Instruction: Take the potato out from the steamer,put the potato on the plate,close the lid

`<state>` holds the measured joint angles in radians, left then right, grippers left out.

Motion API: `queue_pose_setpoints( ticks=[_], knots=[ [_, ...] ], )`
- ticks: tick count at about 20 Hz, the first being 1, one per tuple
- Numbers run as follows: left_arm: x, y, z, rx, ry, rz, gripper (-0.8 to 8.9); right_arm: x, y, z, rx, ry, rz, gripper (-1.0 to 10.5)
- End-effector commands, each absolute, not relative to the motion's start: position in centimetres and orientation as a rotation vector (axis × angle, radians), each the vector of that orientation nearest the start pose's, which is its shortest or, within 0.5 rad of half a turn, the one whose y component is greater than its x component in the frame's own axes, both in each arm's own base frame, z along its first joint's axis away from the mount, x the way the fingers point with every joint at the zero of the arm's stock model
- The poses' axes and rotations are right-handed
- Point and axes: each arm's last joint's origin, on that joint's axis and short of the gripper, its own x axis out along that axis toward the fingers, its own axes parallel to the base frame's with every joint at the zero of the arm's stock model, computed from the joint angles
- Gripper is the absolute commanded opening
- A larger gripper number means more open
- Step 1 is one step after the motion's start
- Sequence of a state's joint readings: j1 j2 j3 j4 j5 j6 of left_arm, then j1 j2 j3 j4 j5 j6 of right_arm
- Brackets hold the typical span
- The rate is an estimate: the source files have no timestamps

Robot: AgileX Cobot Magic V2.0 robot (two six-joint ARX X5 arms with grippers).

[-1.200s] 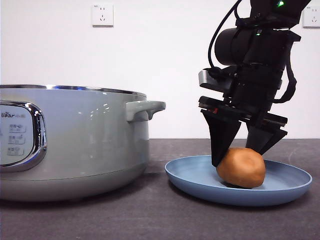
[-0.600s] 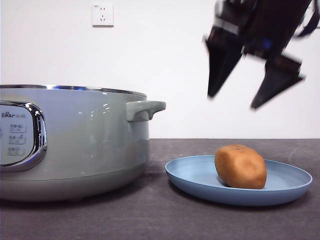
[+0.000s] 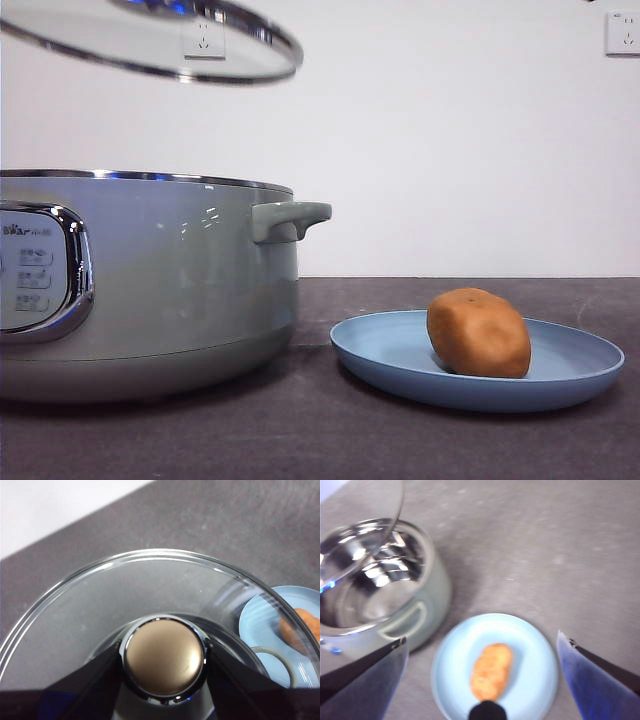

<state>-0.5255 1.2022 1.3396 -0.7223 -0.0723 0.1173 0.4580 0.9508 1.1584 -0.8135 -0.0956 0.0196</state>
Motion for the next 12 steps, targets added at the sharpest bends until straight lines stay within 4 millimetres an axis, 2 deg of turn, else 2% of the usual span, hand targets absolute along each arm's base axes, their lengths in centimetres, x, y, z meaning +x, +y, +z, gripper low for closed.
queue_pose_setpoints(
  ticks=[1, 6, 12],
  knots=[
    [21.2, -11.9, 38.6, 0.24, 0.483, -0.456, -0.08, 15.3, 7.8, 37.0, -0.093, 0.626, 0.503, 5.0],
    [22.2, -11.6, 34.7, 0.236, 0.542, -0.422, -0.08, 15.1, 7.7, 36.8, -0.098, 0.654, 0.501, 5.0],
    [22.8, -10.7, 32.3, 0.228, 0.587, -0.39, -0.08, 15.1, 7.7, 36.8, -0.098, 0.658, 0.501, 5.0]
  ],
)
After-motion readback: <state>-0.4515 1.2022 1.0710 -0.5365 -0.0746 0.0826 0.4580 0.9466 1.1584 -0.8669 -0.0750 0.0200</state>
